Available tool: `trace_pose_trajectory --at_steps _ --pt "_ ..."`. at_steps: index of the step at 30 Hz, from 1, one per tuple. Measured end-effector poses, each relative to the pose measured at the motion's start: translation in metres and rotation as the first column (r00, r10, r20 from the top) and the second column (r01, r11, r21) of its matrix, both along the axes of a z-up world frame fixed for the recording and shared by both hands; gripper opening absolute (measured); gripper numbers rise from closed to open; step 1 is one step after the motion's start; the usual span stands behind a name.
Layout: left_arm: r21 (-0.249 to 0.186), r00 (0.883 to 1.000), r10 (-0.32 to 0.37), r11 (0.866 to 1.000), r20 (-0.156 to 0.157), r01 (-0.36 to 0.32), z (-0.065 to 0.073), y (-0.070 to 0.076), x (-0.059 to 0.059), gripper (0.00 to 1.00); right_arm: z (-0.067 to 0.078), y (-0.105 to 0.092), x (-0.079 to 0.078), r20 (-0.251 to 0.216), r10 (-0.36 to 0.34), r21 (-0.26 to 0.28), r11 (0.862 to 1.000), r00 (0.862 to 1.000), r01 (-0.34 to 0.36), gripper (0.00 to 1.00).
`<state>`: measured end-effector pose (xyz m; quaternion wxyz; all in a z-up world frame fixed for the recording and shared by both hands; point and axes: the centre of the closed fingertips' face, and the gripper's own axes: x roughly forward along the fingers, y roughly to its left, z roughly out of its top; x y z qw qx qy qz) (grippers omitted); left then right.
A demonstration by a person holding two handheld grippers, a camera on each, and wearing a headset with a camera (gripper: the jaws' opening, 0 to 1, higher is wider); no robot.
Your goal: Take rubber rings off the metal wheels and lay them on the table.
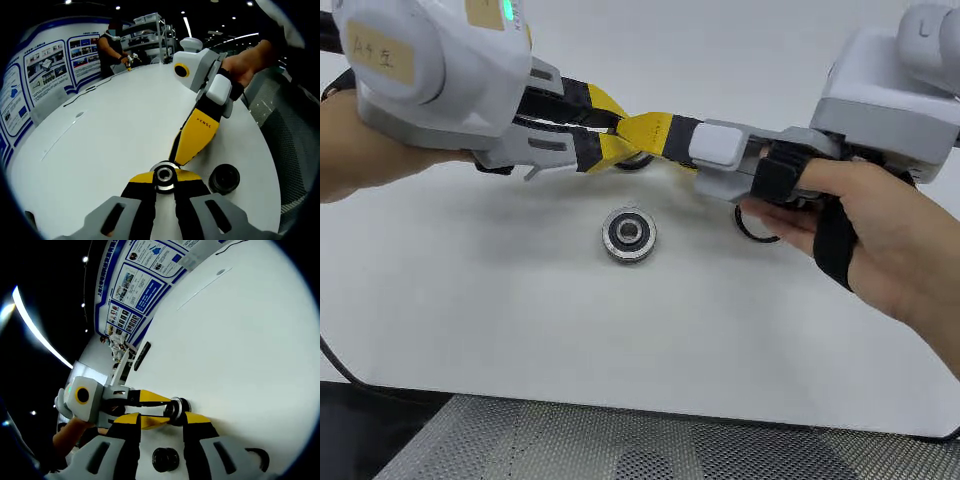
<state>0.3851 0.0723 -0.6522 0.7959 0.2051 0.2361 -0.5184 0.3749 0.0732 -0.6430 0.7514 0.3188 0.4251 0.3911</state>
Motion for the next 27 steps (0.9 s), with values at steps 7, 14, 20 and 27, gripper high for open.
trace_pose_trajectory --at_steps 7,14,20,27 --pt "-0.003 1.0 0.002 1.0 -0.001 -0.002 0.002 -0.002 -0.001 0.13 -0.018 -0.01 0.009 -0.024 -0.037 -0.055 0.998 0.999 0.036 0.1" --pt "-0.005 1.0 0.003 1.0 0.0 -0.003 0.003 -0.002 -0.001 0.13 -0.019 -0.012 0.01 -0.032 -0.037 -0.064 0.997 0.999 0.035 0.02" --pt "-0.011 1.0 0.01 1.0 0.004 -0.01 0.003 -0.002 -0.001 0.13 -0.018 -0.012 0.011 -0.036 -0.054 -0.082 0.995 0.998 0.051 0.02" --pt "-0.015 1.0 0.022 1.0 0.008 -0.021 0.003 0.0 -0.001 0.13 -0.015 -0.01 0.012 -0.012 -0.07 -0.104 0.992 0.997 0.068 0.01"
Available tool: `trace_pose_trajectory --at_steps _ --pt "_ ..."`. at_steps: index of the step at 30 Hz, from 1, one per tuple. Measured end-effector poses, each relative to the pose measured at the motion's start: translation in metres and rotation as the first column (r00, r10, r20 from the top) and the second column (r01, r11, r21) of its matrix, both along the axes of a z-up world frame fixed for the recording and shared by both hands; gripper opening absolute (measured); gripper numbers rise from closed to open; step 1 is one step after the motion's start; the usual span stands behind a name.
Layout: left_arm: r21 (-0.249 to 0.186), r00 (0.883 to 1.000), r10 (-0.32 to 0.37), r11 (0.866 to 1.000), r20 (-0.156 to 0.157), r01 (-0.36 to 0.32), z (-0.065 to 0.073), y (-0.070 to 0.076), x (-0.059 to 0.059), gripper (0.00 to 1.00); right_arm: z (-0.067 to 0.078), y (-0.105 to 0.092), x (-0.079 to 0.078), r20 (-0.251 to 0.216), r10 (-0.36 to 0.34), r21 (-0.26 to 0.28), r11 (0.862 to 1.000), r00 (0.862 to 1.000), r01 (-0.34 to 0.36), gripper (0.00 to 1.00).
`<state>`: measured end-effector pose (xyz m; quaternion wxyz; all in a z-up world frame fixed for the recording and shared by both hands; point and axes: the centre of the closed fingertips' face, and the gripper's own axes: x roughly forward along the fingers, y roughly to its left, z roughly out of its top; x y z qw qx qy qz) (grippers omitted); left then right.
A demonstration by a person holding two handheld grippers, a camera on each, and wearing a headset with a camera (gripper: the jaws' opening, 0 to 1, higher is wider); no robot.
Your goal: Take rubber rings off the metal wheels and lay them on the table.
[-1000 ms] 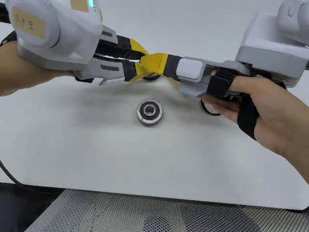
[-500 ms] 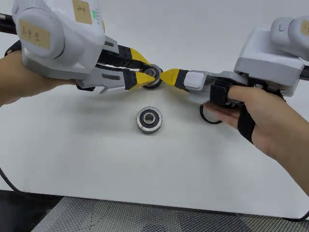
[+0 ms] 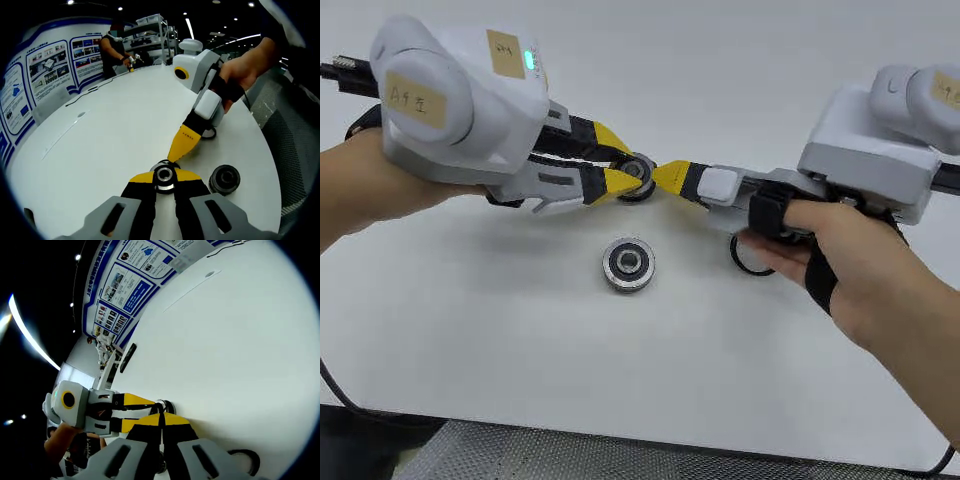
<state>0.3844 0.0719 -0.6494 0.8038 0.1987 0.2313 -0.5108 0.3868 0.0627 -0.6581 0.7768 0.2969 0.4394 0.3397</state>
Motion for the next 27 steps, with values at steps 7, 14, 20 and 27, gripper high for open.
trace_pose_trajectory --at_steps 7,14,20,27 --pt "-0.007 1.0 0.003 1.0 0.001 -0.003 -0.0015 0.0024 0.0016 0.13 0.0003 0.0023 0.0009 0.018 0.011 -0.027 1.0 1.0 -0.011 0.01" --pt "-0.008 1.0 0.013 1.0 0.001 -0.013 -0.002 0.0034 0.0018 0.13 0.0011 0.0051 0.0007 0.069 0.033 -0.088 0.996 0.997 -0.027 0.01" --pt "-0.011 1.0 0.018 1.0 0.0 -0.018 -0.0026 0.0039 0.0024 0.13 0.0028 0.0059 -0.0025 0.095 0.048 -0.108 0.993 0.994 -0.038 0.01" --pt "-0.011 1.0 0.02 1.0 0.0 -0.02 -0.0031 0.004 0.0027 0.13 0.0042 0.0074 -0.0042 0.106 0.066 -0.114 0.992 0.992 -0.053 0.01"
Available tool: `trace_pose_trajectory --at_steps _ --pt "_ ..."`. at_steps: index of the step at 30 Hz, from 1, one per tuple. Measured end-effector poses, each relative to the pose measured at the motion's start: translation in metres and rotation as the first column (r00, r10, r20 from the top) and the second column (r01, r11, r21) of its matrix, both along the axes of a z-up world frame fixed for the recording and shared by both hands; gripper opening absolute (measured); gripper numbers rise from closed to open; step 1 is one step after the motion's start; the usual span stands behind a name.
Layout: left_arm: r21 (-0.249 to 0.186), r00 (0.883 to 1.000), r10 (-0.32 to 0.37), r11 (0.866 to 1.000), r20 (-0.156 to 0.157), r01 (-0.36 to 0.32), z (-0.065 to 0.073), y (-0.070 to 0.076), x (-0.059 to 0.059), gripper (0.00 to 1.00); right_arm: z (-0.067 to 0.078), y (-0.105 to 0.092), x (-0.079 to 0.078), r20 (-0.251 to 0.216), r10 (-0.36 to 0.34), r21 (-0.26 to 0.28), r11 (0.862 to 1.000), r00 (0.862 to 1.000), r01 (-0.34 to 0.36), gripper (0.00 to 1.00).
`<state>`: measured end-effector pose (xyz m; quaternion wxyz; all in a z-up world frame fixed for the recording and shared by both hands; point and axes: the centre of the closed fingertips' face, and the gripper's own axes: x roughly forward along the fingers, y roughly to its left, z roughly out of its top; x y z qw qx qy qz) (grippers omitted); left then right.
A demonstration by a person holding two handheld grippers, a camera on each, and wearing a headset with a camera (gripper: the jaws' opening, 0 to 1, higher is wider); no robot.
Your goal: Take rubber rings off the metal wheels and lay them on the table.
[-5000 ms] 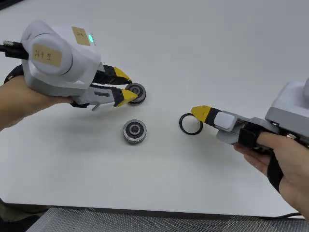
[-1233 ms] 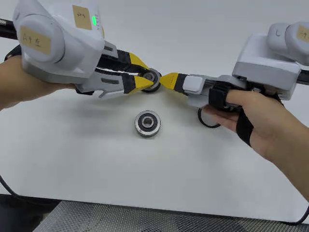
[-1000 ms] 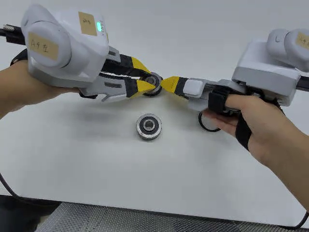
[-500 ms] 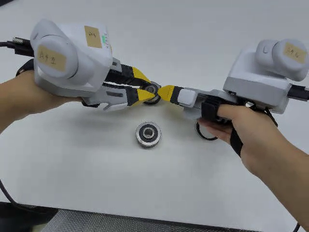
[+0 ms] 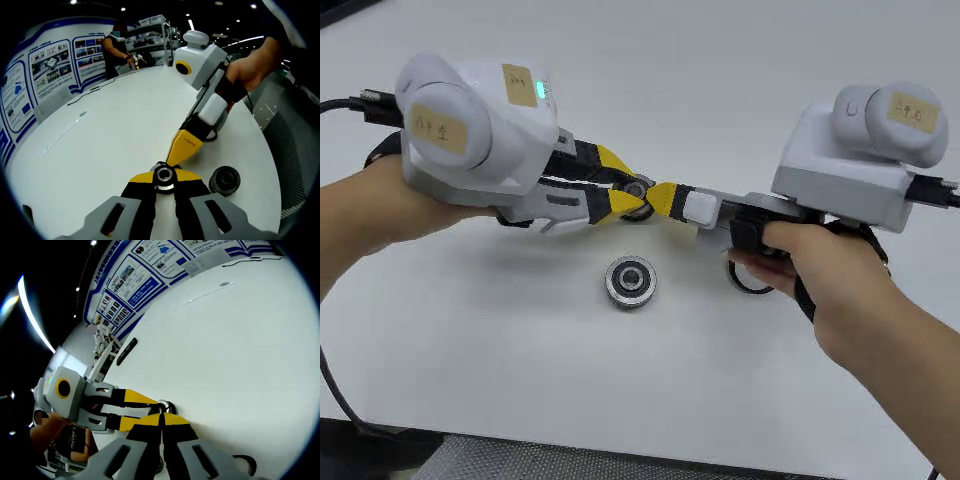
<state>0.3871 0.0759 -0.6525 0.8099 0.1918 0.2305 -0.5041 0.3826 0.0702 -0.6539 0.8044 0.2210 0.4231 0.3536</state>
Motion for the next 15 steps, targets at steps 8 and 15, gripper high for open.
trace_pose_trajectory --at_steps 8,15 --pt "0.001 1.0 -0.002 1.0 0.001 0.002 0.0003 -0.0008 -0.0006 0.13 0.002 0.0017 -0.0006 0.018 0.016 -0.013 1.0 1.0 -0.016 0.01" --pt "-0.002 1.0 0.0 1.0 0.003 0.0 0.0005 -0.0009 -0.0013 0.13 0.0035 0.0021 -0.0014 0.037 0.026 -0.022 0.999 0.999 -0.025 0.01"
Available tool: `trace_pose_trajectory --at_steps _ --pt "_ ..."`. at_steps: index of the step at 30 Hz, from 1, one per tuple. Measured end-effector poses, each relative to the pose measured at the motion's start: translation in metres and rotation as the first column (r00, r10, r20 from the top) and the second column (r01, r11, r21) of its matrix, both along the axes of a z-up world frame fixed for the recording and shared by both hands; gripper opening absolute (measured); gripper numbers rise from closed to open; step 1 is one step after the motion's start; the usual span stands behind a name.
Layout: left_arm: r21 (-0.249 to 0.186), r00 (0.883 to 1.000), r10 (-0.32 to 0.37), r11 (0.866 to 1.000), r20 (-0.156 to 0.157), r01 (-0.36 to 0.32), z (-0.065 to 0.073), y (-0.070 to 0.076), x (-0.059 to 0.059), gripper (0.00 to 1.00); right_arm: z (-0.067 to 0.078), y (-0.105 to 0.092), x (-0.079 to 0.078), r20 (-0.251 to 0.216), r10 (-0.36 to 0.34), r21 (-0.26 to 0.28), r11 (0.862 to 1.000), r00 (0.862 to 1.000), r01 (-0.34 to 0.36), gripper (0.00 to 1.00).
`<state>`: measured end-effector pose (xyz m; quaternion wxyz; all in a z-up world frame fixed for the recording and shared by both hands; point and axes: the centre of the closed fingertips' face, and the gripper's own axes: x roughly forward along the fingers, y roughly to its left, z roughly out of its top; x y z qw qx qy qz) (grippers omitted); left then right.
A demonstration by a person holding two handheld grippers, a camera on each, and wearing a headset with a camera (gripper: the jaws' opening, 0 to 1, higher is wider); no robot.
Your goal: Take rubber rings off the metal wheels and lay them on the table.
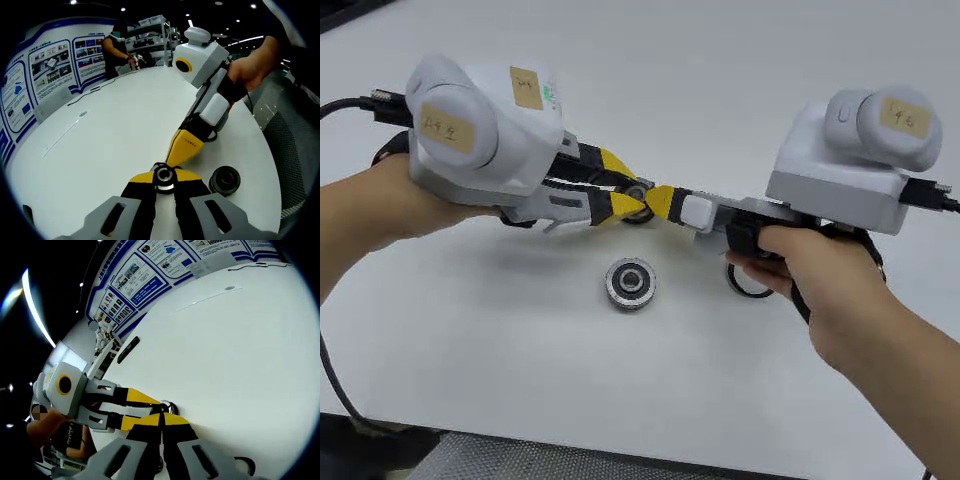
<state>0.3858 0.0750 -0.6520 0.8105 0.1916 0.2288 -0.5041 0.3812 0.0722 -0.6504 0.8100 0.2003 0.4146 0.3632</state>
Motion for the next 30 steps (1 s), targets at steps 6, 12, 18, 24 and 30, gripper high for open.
trace_pose_trajectory --at_steps 6,12,18,24,30 --pt "0.004 1.0 -0.003 1.0 0.003 0.003 0.0 0.0 -0.0007 0.13 0.0014 0.0002 -0.0003 -0.001 0.004 0.006 1.0 1.0 -0.004 0.01" --pt "0.003 1.0 -0.004 1.0 0.007 0.004 0.0004 -0.0001 -0.0012 0.13 0.0026 -0.0004 -0.0002 0.009 0.005 0.011 1.0 1.0 -0.005 0.01" --pt "0.003 1.0 -0.002 1.0 0.009 0.001 -0.0004 0.0016 -0.0001 0.13 0.0073 0.0065 -0.0046 0.009 0.033 0.027 0.999 0.999 -0.033 0.01" --pt "0.004 1.0 0.011 1.0 0.014 -0.011 0.0 0.0016 -0.0002 0.14 0.0062 0.0035 -0.0034 -0.013 0.018 0.026 1.0 1.0 -0.017 0.01" --pt "0.017 0.999 0.034 0.999 -0.008 -0.034 0.0009 0.003 -0.0016 0.15 0.0058 0.002 -0.0046 -0.045 0.001 0.031 1.0 0.999 0.001 0.01"
